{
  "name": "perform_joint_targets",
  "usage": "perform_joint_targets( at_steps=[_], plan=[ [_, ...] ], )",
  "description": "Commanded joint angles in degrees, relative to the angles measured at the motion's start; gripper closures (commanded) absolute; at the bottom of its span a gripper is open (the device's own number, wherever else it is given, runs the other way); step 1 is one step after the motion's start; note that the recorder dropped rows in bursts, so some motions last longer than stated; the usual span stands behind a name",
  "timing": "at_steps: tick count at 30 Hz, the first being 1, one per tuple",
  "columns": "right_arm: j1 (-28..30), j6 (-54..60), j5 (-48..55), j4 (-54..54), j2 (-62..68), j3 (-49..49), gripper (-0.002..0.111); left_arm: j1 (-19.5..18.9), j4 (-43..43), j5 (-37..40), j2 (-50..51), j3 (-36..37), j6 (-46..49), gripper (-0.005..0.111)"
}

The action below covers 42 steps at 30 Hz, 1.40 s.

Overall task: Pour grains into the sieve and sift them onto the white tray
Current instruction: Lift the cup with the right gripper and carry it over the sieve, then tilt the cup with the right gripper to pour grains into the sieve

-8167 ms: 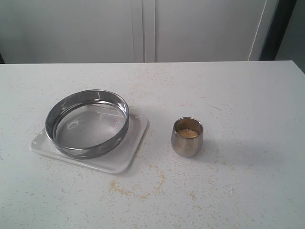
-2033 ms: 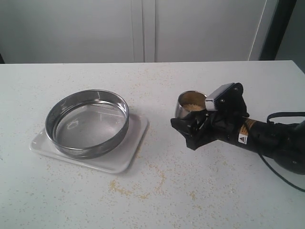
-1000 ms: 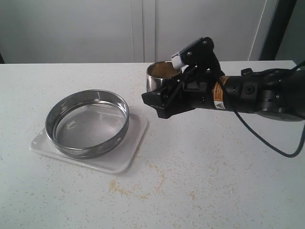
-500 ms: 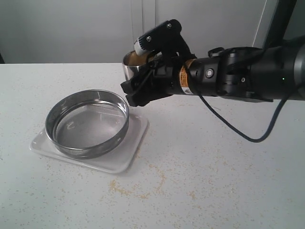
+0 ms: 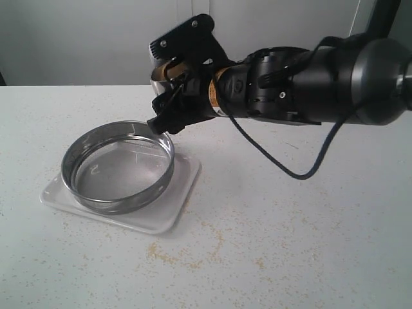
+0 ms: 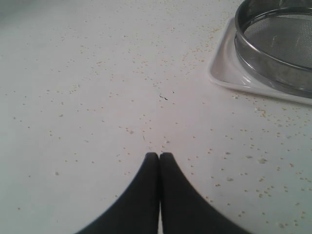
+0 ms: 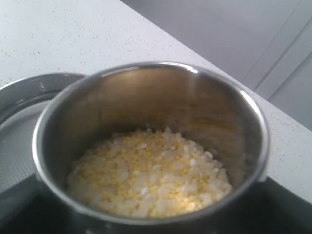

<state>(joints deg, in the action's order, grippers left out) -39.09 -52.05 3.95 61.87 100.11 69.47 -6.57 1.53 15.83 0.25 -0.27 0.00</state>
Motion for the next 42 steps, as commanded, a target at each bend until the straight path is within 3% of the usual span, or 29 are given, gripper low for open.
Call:
perform_joint_targets(
  at_steps=[1, 10, 16, 20, 26, 32, 42],
  plan=[
    [-1.7, 3.0, 4.9, 0.0, 2.2, 2.4, 0.108, -0.1, -0.1, -0.1, -0.3, 0.3, 0.0, 0.107],
    [-4.4, 8.8, 13.3, -4.0, 6.2, 7.9, 0.108, -0.1, -0.1, -0.1, -0.3, 0.3, 0.0, 0.107],
    [-4.8, 33.8, 23.9, -24.9, 9.1, 14.0, 0.108, -0.1, -0.1, -0.1, -0.3, 0.3, 0.0, 0.107],
    [-4.9, 44.5, 29.7, -32.2, 11.2, 18.5, 0.108, -0.1, -0.1, -0.1, -0.3, 0.3, 0.0, 0.107],
    [-5.9, 47.6, 31.5, -31.5, 14.0, 23.5, 0.108, -0.1, -0.1, -0.1, -0.3, 0.3, 0.0, 0.107],
    [-8.0, 48.9, 33.2, -20.4, 17.3, 26.5, 0.108, -0.1, -0.1, -0.1, -0.3, 0.3, 0.0, 0.107],
    [-9.3, 48.9, 33.0, -10.6, 20.4, 26.5, 0.108, -0.1, -0.1, -0.1, -0.3, 0.3, 0.0, 0.107]
  ],
)
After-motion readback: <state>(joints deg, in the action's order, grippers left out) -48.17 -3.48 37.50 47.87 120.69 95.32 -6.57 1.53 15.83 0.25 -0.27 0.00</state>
